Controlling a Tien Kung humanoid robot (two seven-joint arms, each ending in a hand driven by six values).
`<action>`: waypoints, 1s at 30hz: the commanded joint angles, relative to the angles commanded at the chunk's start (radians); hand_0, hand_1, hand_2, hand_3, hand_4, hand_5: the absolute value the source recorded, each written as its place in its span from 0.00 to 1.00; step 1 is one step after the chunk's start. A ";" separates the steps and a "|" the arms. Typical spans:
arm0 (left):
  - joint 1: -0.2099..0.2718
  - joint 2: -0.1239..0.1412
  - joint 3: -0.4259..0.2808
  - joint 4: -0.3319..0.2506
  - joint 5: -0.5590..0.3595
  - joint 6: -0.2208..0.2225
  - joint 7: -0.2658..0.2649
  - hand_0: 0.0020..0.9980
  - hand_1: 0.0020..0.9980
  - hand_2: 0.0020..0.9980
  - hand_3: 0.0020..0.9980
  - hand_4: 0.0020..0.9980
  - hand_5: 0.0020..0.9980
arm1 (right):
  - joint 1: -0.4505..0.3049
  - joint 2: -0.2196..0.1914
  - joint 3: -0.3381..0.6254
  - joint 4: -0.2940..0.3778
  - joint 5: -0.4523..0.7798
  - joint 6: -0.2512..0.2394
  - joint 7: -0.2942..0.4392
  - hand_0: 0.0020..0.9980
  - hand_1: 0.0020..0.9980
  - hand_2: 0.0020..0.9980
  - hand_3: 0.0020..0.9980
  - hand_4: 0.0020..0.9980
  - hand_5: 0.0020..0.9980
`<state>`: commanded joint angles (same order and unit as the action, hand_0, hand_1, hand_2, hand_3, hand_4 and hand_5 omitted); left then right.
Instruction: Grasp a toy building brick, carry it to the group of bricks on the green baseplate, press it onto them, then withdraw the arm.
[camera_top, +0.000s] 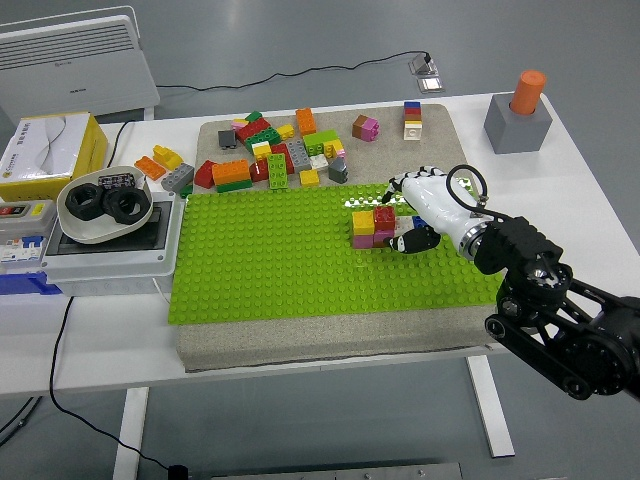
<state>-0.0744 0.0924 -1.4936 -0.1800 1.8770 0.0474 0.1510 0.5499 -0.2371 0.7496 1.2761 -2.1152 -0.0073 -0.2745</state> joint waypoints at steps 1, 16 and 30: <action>0.000 0.000 0.000 0.000 0.000 0.000 0.000 0.72 0.59 0.50 0.61 0.67 0.57 | -0.001 0.000 -0.001 0.000 0.001 0.000 0.000 1.00 0.93 0.90 0.65 0.86 0.30; 0.001 -0.001 0.000 0.000 0.004 -0.001 0.001 0.72 0.59 0.50 0.61 0.67 0.57 | -0.009 0.002 -0.024 -0.006 0.012 0.000 0.001 1.00 0.92 0.90 0.65 0.86 0.29; 0.000 0.000 -0.002 0.000 0.003 0.002 -0.002 0.72 0.59 0.50 0.61 0.67 0.58 | -0.011 0.008 -0.030 -0.012 0.015 -0.002 0.001 1.00 0.92 0.90 0.65 0.89 0.34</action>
<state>-0.0746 0.0920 -1.4954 -0.1800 1.8796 0.0490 0.1494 0.5392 -0.2291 0.7199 1.2644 -2.1000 -0.0092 -0.2730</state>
